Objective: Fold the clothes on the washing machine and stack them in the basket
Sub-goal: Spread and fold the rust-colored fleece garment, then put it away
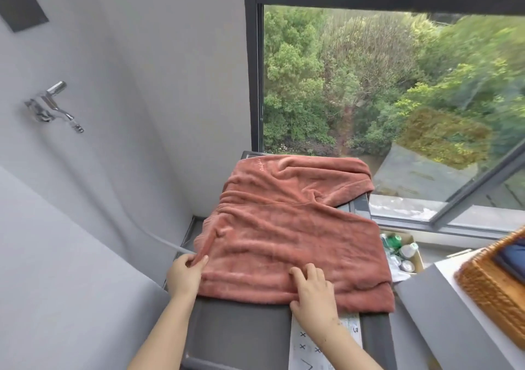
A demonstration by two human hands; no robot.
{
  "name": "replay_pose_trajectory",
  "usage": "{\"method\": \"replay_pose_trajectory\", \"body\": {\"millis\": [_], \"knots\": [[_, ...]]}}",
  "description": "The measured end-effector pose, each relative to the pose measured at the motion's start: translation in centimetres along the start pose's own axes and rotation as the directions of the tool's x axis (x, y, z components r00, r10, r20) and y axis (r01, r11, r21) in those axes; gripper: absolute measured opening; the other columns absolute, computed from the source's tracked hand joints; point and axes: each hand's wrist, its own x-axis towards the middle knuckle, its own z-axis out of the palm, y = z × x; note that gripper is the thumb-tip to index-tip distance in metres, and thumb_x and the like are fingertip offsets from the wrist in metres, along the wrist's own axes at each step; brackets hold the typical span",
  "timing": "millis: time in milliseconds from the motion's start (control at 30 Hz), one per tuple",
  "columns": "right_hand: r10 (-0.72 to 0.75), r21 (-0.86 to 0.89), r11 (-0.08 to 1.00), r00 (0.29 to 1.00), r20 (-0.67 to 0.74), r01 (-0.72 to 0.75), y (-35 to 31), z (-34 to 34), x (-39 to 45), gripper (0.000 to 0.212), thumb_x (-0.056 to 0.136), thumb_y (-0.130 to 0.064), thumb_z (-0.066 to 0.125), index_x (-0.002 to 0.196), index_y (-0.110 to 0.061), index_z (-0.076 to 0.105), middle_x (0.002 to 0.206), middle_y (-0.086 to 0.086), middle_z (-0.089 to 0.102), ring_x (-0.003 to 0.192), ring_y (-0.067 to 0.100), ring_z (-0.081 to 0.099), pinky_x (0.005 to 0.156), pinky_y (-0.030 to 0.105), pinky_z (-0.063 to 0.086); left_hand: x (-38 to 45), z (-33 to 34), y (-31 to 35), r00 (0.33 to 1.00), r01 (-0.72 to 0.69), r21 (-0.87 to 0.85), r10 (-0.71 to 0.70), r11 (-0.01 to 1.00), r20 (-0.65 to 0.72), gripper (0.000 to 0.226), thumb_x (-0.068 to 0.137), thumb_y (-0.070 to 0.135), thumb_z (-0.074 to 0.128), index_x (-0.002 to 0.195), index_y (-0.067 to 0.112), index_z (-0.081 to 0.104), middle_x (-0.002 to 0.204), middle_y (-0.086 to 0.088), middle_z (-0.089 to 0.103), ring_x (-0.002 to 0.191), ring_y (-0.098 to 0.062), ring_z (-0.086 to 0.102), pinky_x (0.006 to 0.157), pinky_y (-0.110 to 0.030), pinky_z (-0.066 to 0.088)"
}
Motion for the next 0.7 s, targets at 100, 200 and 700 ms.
{"method": "replay_pose_trajectory", "body": {"millis": [100, 200, 700], "knots": [[0.048, 0.122, 0.991, 0.996, 0.074, -0.057, -0.7, -0.9, 0.0, 0.017, 0.068, -0.019, 0.061, 0.076, -0.021, 0.047, 0.078, -0.006, 0.046, 0.087, 0.024, 0.053, 0.068, 0.029, 0.037, -0.2, -2.4, 0.0, 0.995, -0.081, 0.151, 0.088, 0.985, -0.037, 0.020, 0.081, 0.017, 0.075, 0.068, 0.016, 0.059, 0.067, -0.005, 0.063, 0.070, -0.030, 0.059, 0.061, -0.033, 0.040], [0.001, 0.206, 0.977, 0.961, 0.278, -0.061, -2.7, -1.7, -0.7, 0.009, 0.076, -0.027, 0.054, 0.073, -0.020, 0.048, 0.078, -0.003, 0.052, 0.085, 0.022, 0.054, 0.068, 0.029, 0.036, -0.3, -4.4, -0.5, 0.979, -0.146, 0.366, 0.186, 0.919, -0.077, 0.004, 0.083, 0.009, 0.066, 0.084, 0.013, 0.064, 0.088, -0.012, 0.065, 0.086, -0.036, 0.061, 0.072, -0.038, 0.046], [0.085, 0.011, 0.996, 0.994, 0.062, -0.086, 4.5, 0.4, -4.5, 0.055, 0.098, -0.051, 0.030, 0.150, -0.042, 0.015, 0.158, -0.012, -0.005, 0.148, 0.014, -0.005, 0.116, 0.034, -0.009, -5.5, 5.0, -2.2, 0.643, -0.764, 0.572, 0.425, 0.299, 0.637, 0.065, 0.089, 0.062, 0.028, 0.140, 0.027, 0.049, 0.152, -0.006, 0.038, 0.140, -0.022, 0.027, 0.113, -0.049, 0.005]]}}
